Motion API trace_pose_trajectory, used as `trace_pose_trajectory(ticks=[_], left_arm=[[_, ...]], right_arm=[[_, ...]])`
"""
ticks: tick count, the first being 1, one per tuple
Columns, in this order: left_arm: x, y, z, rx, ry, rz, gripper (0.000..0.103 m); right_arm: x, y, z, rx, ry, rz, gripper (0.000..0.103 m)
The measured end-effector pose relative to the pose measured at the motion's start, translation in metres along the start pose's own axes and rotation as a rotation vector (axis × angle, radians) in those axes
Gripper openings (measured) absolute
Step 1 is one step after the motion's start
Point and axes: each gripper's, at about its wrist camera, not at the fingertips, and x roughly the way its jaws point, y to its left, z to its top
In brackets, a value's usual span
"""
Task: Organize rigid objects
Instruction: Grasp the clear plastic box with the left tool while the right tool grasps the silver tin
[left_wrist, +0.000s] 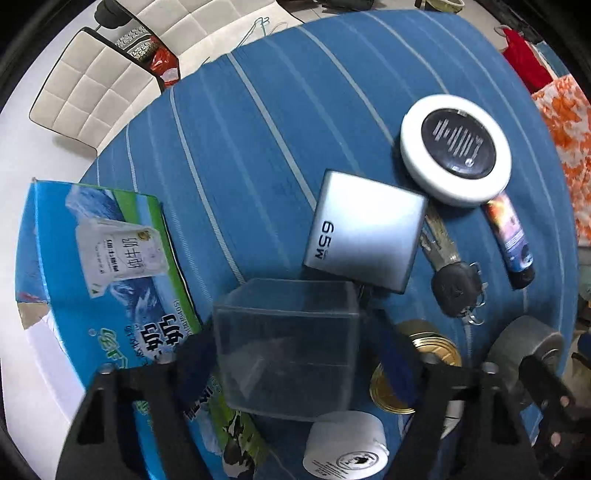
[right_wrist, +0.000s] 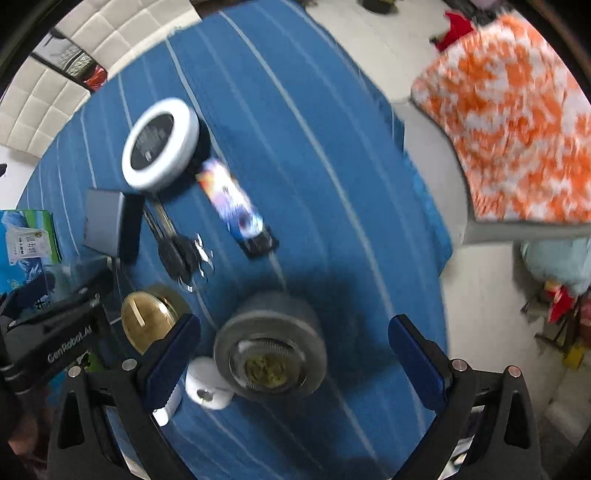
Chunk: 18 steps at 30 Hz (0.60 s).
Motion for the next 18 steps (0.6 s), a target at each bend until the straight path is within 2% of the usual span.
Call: trace_pose_trajectory(ticks=[5, 7, 9, 12, 15, 17, 18], left_arm=[[0.016, 0.008, -0.001, -0.026, 0.043, -0.061, 0.067], [0.022, 0.015, -0.001, -0.060, 0.050, -0.096, 0.070], [0.021, 0.020, -0.001, -0.077, 0.055, -0.125, 0.069], [0.016, 0.024, -0.002, -0.075, 0.050, -0.137, 0.064], [0.018, 0.019, -0.014, -0.079, 0.030, -0.139, 0.064], [0.016, 0.021, -0.020, -0.079, 0.024, -0.140, 0.063], [0.016, 0.022, -0.021, -0.079, 0.022, -0.138, 0.063]], right_arm=[[0.019, 0.002, -0.008, 0.038, 0.035, 0.018, 0.103], [0.027, 0.005, -0.009, 0.049, 0.045, 0.012, 0.102], [0.035, 0.005, -0.006, 0.057, 0.053, 0.004, 0.099], [0.045, 0.007, -0.007, 0.072, 0.075, -0.002, 0.087], [0.052, 0.008, -0.009, 0.072, 0.080, 0.000, 0.083], [0.055, 0.010, -0.009, 0.071, 0.079, 0.001, 0.074], [0.055, 0.011, -0.010, 0.078, 0.072, -0.009, 0.074]])
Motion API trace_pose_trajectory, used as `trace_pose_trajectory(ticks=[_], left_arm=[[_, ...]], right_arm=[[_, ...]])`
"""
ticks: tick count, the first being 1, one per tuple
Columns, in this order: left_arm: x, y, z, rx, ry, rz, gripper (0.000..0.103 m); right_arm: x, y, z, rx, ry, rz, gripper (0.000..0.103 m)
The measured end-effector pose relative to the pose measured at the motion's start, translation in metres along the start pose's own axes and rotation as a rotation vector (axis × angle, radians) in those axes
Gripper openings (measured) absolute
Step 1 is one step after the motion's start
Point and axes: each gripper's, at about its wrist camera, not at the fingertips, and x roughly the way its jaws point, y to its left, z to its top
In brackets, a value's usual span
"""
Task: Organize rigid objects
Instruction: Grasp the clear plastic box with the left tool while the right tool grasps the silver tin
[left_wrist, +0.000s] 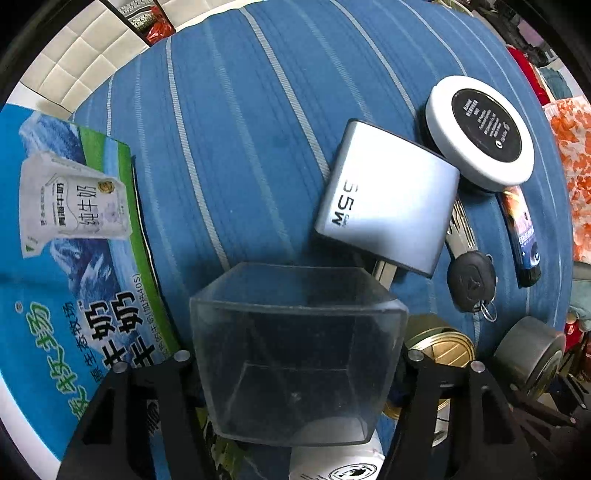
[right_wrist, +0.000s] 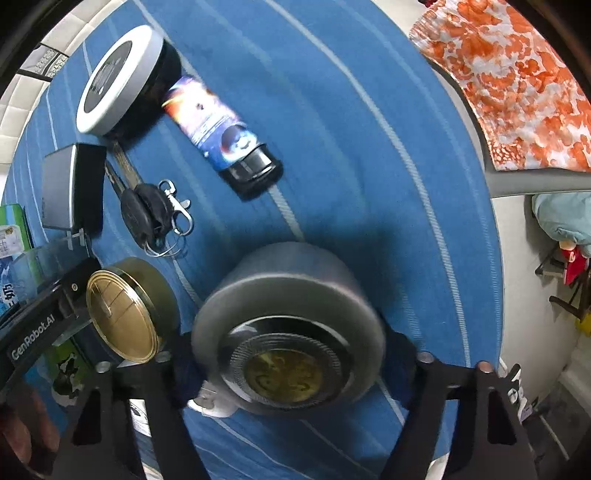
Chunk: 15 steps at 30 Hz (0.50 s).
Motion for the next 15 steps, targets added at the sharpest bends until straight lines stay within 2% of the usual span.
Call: trace_pose_trajectory(ticks=[6, 15], left_arm=[[-0.011, -0.002, -0.022, 0.008, -0.024, 0.019, 0.062], [-0.065, -0.005, -0.053, 0.020, -0.116, 0.026, 0.062]], right_arm=[[-0.004, 0.007, -0.004, -0.010, -0.032, -0.024, 0.073], [-0.023, 0.003, -0.017, -0.032, -0.068, -0.017, 0.072]])
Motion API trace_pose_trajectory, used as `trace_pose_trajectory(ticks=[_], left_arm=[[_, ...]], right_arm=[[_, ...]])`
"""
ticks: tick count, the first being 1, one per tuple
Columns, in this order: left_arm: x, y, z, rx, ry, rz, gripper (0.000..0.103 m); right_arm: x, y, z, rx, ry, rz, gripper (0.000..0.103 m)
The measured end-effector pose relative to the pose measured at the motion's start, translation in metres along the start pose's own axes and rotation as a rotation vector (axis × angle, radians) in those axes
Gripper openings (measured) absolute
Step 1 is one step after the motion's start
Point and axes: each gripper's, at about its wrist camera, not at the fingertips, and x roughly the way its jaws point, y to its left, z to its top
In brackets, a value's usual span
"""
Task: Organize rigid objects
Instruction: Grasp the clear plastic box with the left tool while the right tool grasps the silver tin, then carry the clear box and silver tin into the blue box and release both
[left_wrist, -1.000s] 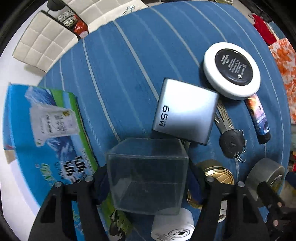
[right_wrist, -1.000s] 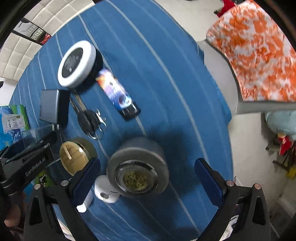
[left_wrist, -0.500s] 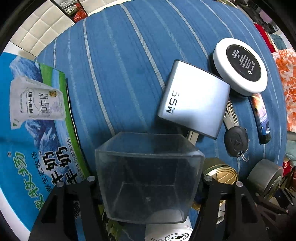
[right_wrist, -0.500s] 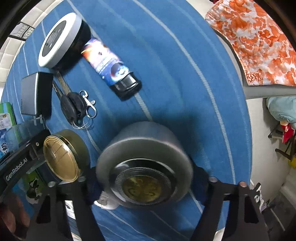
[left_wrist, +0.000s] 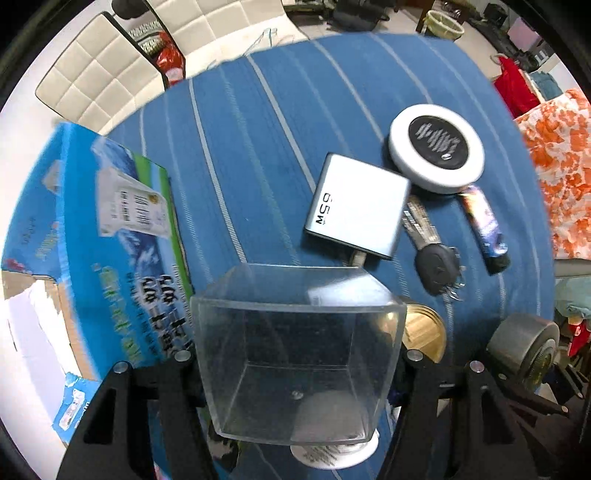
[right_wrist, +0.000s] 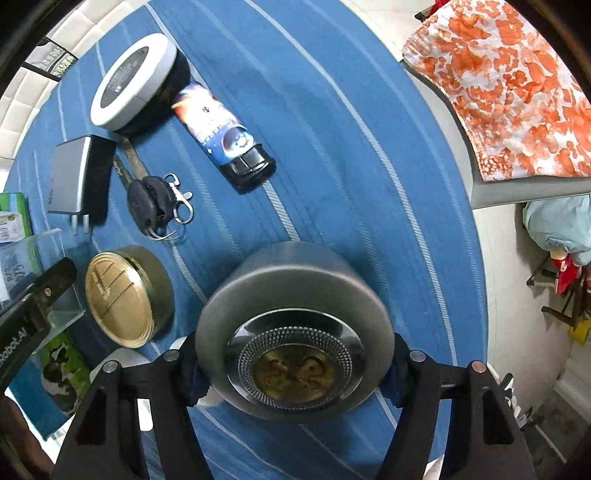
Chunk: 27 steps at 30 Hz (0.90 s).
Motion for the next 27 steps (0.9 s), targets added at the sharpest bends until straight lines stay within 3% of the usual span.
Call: trace_pose_trajectory(ticks=[14, 21, 27], left_arm=[[-0.111, 0.047, -0.044, -0.068, -0.159, -0.059, 0.062], [-0.128, 0.057, -0.054, -0.144, -0.239, -0.018, 0.062], [-0.155, 0.102, -0.083, -0.250, -0.292, 0.024, 0.062]], right_arm=[[-0.081, 0.019, -0.027, -0.097, -0.118, 0.084, 0.072], [-0.127, 0.058, -0.053, -0.216, -0.187, 0.136, 0.072], [-0.162, 0.099, -0.077, -0.341, -0.251, 0.170, 0.072]])
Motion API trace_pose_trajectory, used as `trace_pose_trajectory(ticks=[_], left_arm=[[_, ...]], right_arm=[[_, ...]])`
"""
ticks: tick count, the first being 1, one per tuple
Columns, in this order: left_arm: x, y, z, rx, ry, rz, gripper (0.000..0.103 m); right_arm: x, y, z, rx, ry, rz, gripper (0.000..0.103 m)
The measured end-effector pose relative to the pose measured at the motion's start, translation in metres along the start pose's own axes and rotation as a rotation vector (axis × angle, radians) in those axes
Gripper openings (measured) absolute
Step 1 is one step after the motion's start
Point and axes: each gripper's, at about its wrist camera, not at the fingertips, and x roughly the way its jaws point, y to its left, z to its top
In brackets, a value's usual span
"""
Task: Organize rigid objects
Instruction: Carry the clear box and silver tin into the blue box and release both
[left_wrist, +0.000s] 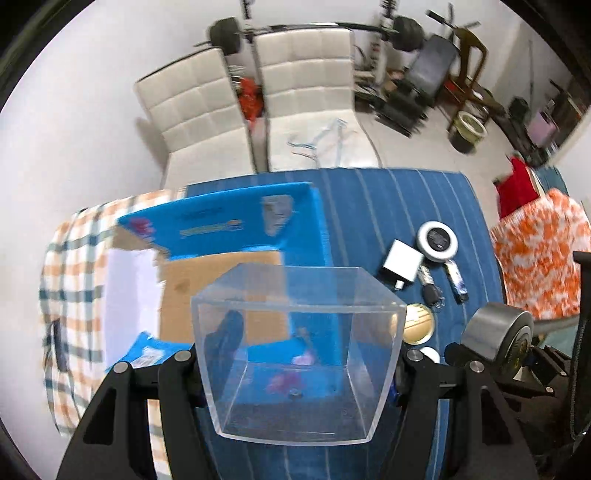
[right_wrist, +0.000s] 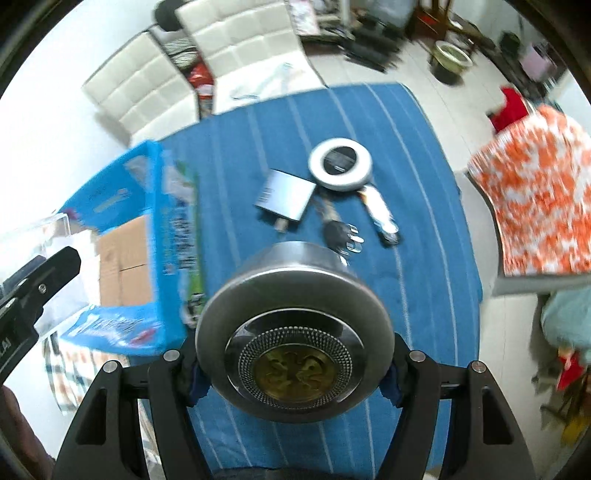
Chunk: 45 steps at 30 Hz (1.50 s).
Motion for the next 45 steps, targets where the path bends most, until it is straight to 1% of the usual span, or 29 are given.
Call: trace_pose_trajectory(ticks=[7, 11, 16, 19, 21, 23, 27, 32, 35, 39, 45], left_arm=[[-0.018, 0.050, -0.021, -0.101, -0.022, 0.044, 0.062], [-0.017, 0.081, -0.026, -0.143, -0.009, 0.026, 0.062], [-0.010, 0.120, -0.018, -0.140, -0.001, 0.020, 0.062], [0.005, 0.148, -0.004, -0.137, 0.009, 0.001, 0.062], [0.021, 0.164, 0.006, -0.131, 0.023, -0.006, 0.062], [0.038, 0.178, 0.014, -0.126, 0.043, -0.015, 0.062], [0.077, 0.201, 0.025, -0.122, 0.090, -0.036, 0.062], [0.125, 0.220, 0.034, -0.122, 0.151, -0.056, 0.062], [0.147, 0.226, 0.034, -0.124, 0.183, -0.066, 0.062], [0.168, 0.227, 0.031, -0.124, 0.220, -0.084, 0.062], [0.179, 0.225, 0.028, -0.122, 0.245, -0.101, 0.062]], right_arm=[[-0.017, 0.066, -0.008, -0.126, -0.022, 0.061, 0.072], [-0.021, 0.097, -0.011, -0.153, -0.024, 0.085, 0.072], [-0.017, 0.138, 0.000, -0.156, -0.038, 0.090, 0.072], [-0.008, 0.165, 0.015, -0.139, -0.037, 0.090, 0.072], [0.006, 0.183, 0.029, -0.135, -0.033, 0.085, 0.072], [0.028, 0.202, 0.044, -0.133, -0.012, 0.069, 0.072], [0.082, 0.231, 0.070, -0.119, 0.067, 0.057, 0.073], [0.150, 0.254, 0.088, -0.132, 0.146, -0.011, 0.073], [0.180, 0.258, 0.092, -0.133, 0.177, -0.052, 0.073], [0.208, 0.260, 0.096, -0.141, 0.216, -0.095, 0.073], [0.233, 0.255, 0.100, -0.136, 0.252, -0.145, 0.073]])
